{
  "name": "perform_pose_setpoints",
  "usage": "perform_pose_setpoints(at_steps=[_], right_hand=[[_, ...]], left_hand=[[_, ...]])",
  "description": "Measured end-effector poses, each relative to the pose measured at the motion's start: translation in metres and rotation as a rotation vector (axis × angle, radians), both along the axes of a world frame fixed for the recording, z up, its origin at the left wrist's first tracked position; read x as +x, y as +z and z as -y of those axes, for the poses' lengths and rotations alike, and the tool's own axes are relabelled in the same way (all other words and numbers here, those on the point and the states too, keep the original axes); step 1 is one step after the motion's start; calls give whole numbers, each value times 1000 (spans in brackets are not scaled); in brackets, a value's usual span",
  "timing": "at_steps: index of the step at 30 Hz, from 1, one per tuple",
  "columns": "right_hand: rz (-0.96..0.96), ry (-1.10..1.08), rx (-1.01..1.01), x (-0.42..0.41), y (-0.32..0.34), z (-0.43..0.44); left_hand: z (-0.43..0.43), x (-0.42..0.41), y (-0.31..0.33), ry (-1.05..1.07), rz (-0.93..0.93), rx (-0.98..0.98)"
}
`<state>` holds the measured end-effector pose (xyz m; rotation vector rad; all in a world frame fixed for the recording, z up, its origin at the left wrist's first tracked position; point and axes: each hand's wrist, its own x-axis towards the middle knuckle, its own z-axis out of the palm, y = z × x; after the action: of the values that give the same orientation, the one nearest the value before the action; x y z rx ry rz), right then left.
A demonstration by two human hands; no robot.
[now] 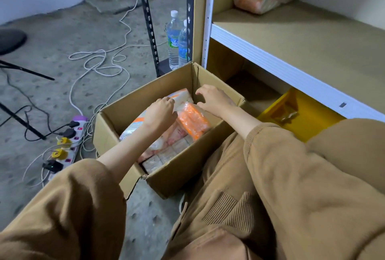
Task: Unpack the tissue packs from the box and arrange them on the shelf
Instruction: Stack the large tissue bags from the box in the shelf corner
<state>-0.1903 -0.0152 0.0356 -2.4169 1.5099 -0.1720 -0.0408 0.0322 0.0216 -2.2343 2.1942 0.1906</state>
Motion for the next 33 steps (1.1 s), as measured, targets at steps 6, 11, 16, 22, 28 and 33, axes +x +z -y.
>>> perform_pose_setpoints(at_steps=[6,11,16,22,28,33], right_hand=[[-61,69,11,20,-7,16],[-147,213,88,45,-27,33],[-230,341,157,72,-37,61],[-429,514,225,101,-58,87],[-365,534,197,101,-75,88],[-245,472,77,91,-65,84]], left_hand=[[4,0,-8,68,15,61],[19,8,-33,197,-27,158],[27,14,-58,298,-16,216],[21,28,-66,332,-113,154],[17,29,-59,300,-16,117],[18,28,-42,267,78,84]])
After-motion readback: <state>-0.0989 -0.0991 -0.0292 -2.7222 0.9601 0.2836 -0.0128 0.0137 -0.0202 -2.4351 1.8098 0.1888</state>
